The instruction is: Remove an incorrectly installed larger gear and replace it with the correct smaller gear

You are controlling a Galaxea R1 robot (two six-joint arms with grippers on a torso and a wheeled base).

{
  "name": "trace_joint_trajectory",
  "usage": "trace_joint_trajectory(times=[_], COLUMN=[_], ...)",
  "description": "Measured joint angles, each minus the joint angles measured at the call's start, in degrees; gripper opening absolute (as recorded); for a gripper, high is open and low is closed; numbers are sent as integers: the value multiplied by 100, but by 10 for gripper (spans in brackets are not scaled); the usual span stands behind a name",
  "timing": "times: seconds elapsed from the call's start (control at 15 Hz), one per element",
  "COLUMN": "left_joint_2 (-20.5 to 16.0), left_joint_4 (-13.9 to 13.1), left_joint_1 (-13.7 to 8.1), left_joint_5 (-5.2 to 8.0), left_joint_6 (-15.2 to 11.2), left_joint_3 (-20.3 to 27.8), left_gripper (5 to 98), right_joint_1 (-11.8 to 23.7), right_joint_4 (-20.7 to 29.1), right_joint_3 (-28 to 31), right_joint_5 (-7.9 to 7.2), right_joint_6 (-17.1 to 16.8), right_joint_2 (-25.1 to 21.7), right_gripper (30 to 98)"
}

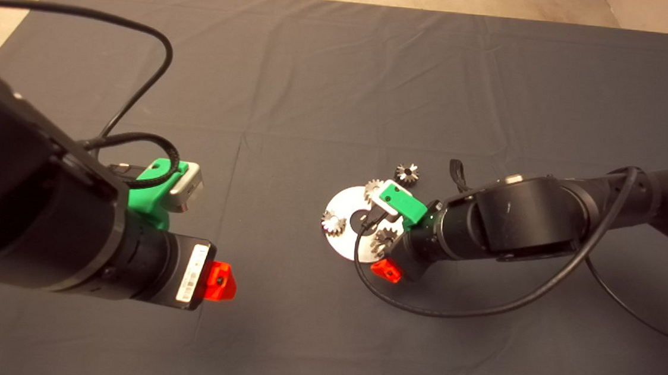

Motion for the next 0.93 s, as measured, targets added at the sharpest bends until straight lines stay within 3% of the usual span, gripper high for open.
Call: trace_joint_trajectory(times=[0.87, 0.93], left_joint_2=[0, 0], left_joint_4=[1, 1], left_joint_1=[0, 0], left_joint_5=[0, -2], left_joint_6=[0, 0], left_joint_3=[2, 2], left_gripper=[978, 978], right_joint_1=[-151, -151], right_joint_4=[-308, -317], right_joint_3=[-280, -294], right_joint_5=[6, 10], right_joint_6=[0, 0], right_joint_2=[94, 124], right_gripper=[965, 938])
